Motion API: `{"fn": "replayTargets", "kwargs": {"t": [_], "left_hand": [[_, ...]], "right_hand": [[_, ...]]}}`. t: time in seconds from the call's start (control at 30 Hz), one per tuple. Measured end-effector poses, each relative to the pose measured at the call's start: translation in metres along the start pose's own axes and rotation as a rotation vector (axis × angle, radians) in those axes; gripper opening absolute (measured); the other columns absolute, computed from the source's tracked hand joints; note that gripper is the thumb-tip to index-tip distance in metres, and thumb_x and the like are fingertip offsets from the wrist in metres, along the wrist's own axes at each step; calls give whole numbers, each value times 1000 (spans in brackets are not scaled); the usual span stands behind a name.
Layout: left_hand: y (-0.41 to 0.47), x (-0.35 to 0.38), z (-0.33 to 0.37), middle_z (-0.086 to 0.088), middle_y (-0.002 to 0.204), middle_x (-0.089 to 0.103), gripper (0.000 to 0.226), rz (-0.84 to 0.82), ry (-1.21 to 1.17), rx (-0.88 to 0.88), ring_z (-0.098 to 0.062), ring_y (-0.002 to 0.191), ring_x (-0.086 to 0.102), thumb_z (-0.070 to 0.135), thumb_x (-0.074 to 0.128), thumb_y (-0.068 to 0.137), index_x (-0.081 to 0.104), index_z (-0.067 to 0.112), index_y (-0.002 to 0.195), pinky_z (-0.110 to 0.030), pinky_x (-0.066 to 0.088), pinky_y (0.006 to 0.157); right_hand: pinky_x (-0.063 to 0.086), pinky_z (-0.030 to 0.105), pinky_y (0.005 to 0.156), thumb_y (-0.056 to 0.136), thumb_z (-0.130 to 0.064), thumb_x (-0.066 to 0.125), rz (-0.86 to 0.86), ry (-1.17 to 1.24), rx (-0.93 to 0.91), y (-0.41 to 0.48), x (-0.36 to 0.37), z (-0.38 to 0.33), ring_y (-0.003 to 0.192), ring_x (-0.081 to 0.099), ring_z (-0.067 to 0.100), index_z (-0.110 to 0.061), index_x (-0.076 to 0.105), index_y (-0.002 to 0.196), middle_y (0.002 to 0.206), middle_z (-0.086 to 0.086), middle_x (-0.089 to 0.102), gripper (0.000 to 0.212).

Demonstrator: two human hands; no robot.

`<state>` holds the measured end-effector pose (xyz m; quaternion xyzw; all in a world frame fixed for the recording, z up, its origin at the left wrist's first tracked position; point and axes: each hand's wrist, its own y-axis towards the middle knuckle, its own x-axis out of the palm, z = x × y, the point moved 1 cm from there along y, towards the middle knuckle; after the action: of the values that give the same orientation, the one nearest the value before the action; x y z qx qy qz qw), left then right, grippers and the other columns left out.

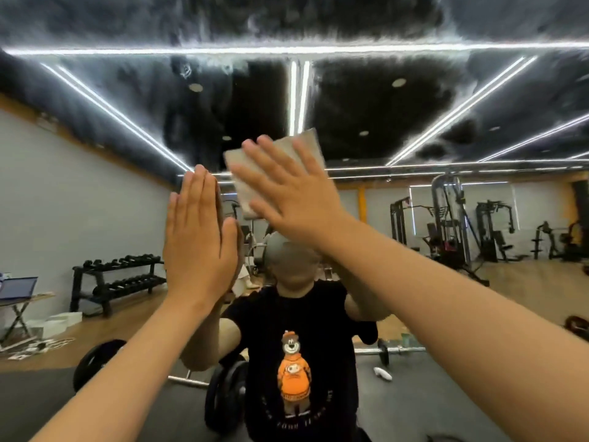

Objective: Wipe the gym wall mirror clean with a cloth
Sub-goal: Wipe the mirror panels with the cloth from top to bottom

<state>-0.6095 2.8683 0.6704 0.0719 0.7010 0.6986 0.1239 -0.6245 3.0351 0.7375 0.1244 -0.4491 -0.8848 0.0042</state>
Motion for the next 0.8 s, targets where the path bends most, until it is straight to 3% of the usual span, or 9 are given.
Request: {"fn": "replayTargets", "kwargs": {"t": [0.13,0.3,0.5,0.67,0.8], "left_hand": [[-3,2,-1,-5,167,1,72,-6,61,-4,-13,153,-5,40,29,98,6,8,159,-38,-1,125],[-3,3,-1,-6,167,2,72,0,57,-19,-15,153,-5,40,30,98,6,8,158,-38,-1,125],[-10,4,4,-4,167,2,70,16,-18,-18,-13,153,-5,36,28,98,6,9,159,-42,2,125],[-32,-5,3,-6,167,7,63,56,-166,-2,-13,153,0,23,29,99,12,5,158,-37,-1,125],[-59,-4,-2,-6,167,7,65,8,-126,-91,-12,153,-1,27,28,99,11,6,158,-33,-3,125]], "right_hand": [[-1,48,121,102,-46,22,72,38,270,-35,2,56,153,6,21,-30,22,157,166,1,14,57],[-9,44,121,102,-50,17,28,105,501,-104,-5,108,153,-7,17,-33,7,158,167,0,0,59],[-3,53,122,106,-41,19,109,122,807,-113,4,52,153,-7,23,-26,2,159,167,7,-3,58],[2,56,121,103,-44,19,85,98,409,-64,19,-56,153,-6,27,-24,4,160,167,8,-4,62],[6,54,122,102,-44,24,52,133,132,-65,24,-82,154,5,25,-25,23,158,166,8,11,59]]}}
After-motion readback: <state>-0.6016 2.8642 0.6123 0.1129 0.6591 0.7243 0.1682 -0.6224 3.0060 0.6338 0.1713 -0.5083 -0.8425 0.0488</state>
